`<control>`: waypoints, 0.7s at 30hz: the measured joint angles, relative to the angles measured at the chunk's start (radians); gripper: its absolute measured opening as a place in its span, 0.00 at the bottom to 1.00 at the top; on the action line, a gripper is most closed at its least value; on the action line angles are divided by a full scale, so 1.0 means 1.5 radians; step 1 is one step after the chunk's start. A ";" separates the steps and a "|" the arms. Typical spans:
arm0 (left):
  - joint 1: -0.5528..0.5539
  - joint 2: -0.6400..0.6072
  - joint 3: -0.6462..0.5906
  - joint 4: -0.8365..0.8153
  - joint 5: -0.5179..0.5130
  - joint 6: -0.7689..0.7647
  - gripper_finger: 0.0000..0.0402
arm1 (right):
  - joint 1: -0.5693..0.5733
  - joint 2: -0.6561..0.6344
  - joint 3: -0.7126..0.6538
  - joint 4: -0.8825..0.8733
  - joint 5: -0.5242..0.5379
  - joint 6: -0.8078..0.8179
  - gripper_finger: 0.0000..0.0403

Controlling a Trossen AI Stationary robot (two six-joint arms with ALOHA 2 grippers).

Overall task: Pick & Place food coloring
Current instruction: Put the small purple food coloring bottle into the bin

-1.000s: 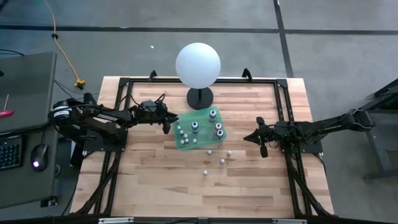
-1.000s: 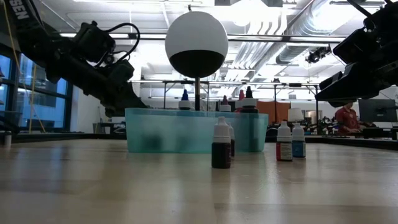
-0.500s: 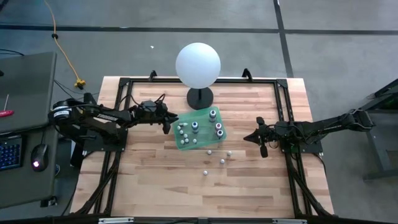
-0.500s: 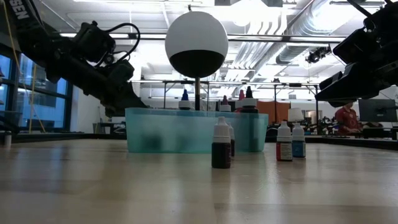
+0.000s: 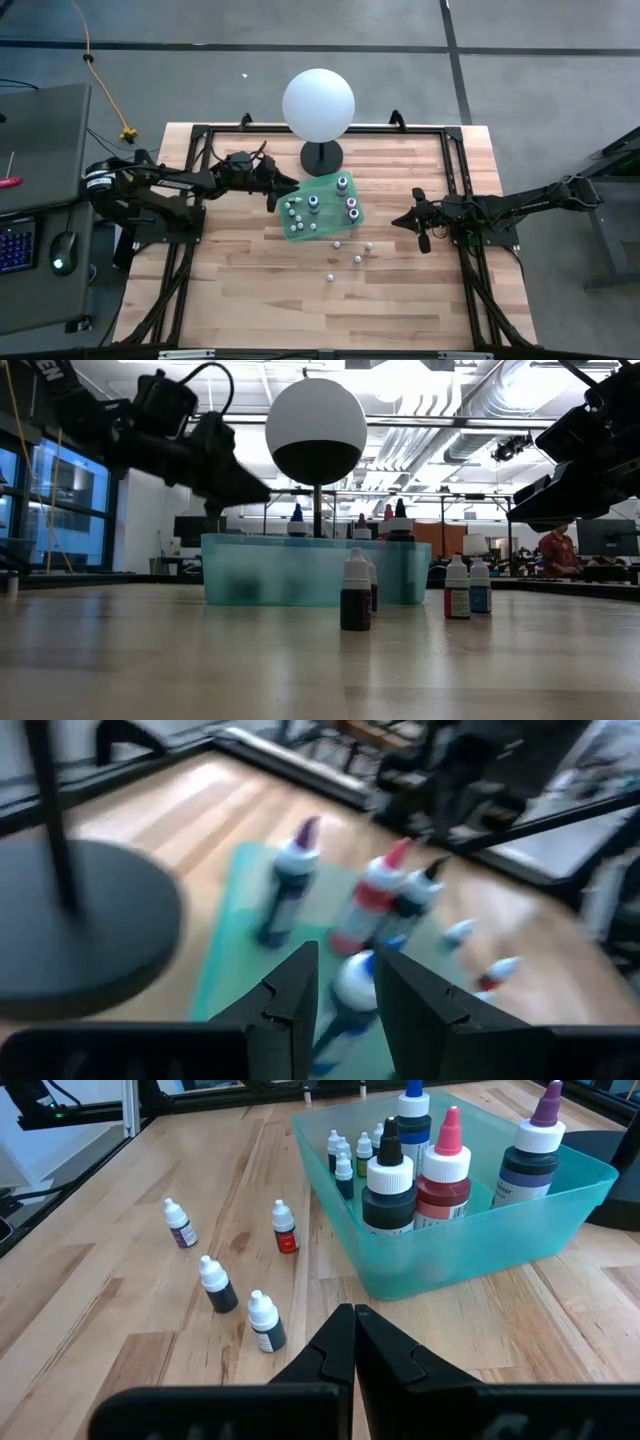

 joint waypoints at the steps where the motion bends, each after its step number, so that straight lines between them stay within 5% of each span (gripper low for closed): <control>1: 0.000 0.000 0.007 0.000 0.021 -0.006 0.25 | 0.000 0.000 0.000 0.000 0.000 0.000 0.01; 7: -0.050 0.000 0.054 0.000 0.119 -0.013 0.25 | 0.000 0.000 0.000 0.000 0.000 0.000 0.01; 12: -0.143 0.000 0.096 -0.023 0.120 0.037 0.25 | 0.000 0.000 0.000 0.000 0.000 0.000 0.01; 16: -0.232 -0.001 0.126 -0.102 0.054 0.077 0.25 | 0.000 0.000 0.000 0.000 0.000 0.000 0.01; 21: -0.342 -0.001 0.135 -0.161 -0.127 0.112 0.25 | 0.000 0.000 0.000 0.000 0.000 0.000 0.01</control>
